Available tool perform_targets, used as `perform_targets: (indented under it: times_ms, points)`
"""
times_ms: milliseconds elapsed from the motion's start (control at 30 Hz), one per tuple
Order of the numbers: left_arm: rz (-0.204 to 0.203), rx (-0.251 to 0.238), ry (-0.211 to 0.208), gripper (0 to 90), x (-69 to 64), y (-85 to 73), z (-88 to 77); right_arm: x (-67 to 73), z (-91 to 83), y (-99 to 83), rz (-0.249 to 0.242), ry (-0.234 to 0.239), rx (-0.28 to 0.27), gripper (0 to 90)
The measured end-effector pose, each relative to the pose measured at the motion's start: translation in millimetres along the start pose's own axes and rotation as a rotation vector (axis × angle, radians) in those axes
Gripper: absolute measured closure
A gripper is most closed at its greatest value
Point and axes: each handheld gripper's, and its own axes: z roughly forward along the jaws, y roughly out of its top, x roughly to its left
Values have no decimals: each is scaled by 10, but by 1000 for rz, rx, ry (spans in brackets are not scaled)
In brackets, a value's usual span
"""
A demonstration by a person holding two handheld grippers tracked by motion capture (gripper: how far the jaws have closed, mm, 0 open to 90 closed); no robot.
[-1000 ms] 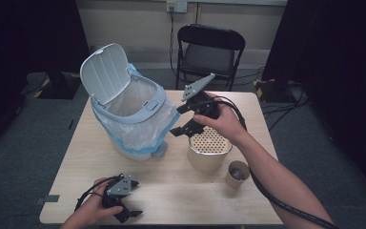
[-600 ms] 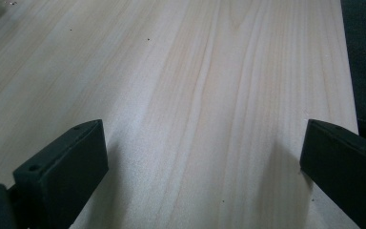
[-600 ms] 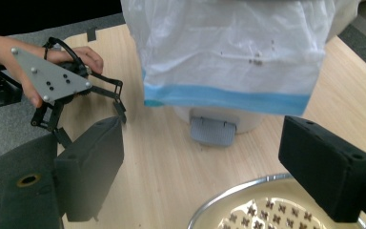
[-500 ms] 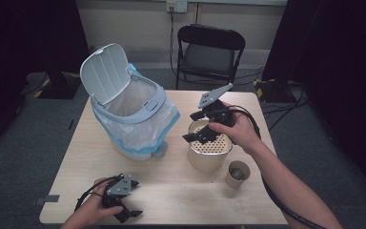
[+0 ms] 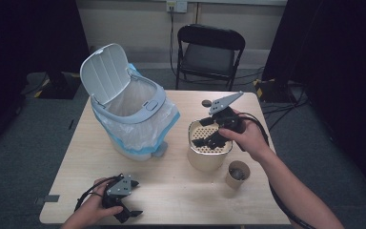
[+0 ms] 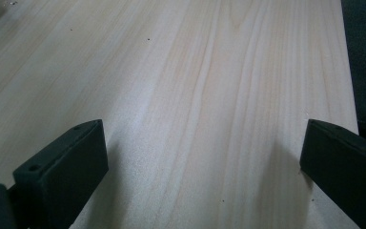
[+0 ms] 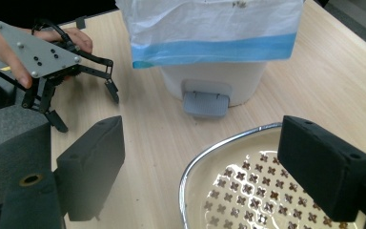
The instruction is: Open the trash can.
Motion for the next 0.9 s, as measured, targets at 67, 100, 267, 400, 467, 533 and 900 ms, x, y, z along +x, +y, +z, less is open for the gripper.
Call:
perform_targets:
  times_ms: [67,100,267,400,467,533,900]
  points:
    - [0,0,0,14,0,0,0,-2,-8,-31,-1,-3,-4,159]
    - [0,0,0,14,0,0,0,-3,-10,-47,2,-5,-5,159]
    - [1,0,0,14,1,0,0,-7,-18,-117,11,-14,5,159]
    - [1,0,0,14,1,0,0,-3,-20,-194,13,-16,11,159]
    - [0,0,0,14,0,0,0,-3,-27,-235,22,-18,12,158]
    - [1,0,0,14,1,0,0,-8,-40,-278,31,-20,11,158]
    - [1,1,-1,14,1,0,-1,-39,-122,-467,45,-50,21,155]
